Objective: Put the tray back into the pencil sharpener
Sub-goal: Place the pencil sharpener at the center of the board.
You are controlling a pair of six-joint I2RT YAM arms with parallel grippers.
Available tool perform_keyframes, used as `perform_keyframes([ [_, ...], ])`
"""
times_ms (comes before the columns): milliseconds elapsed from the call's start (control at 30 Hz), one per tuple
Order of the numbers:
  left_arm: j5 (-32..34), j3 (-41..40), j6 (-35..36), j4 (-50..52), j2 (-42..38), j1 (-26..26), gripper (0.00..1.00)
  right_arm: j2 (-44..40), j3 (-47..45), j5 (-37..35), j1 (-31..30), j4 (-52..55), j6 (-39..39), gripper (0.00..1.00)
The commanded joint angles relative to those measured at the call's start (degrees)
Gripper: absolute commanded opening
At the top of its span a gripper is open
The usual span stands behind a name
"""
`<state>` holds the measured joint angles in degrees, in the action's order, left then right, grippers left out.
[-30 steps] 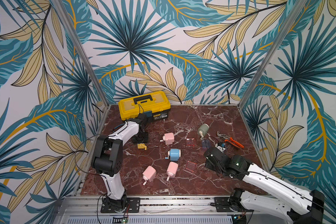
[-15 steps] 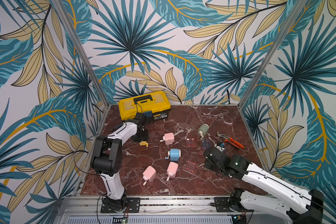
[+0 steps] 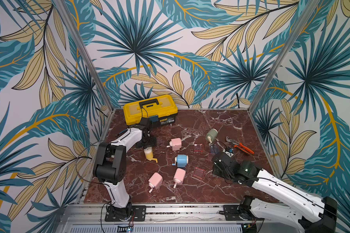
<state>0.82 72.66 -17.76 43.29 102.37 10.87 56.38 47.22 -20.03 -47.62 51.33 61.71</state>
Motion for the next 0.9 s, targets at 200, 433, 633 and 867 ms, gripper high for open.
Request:
perform_keyframes([
  [200, -1.03, -3.39, -0.37, -0.57, -8.97, -0.42, 0.87, -0.39, 0.64, 0.86, 0.16, 0.59, -2.01, 0.5],
  [433, 6.82, -11.7, -6.76, -0.47, -21.55, 6.8, 0.91, 0.45, 1.47, 1.21, 0.24, -0.27, -4.88, 0.58],
  [633, 18.78, -22.38, -16.94, -3.47, -30.59, 15.25, 0.94, 0.92, 1.65, 1.83, 0.25, -0.42, -5.9, 0.62],
  [867, 20.21, -29.23, -20.74, -11.32, -30.26, 18.13, 0.94, 1.13, 2.09, 2.54, 0.24, -0.25, -7.06, 0.63],
])
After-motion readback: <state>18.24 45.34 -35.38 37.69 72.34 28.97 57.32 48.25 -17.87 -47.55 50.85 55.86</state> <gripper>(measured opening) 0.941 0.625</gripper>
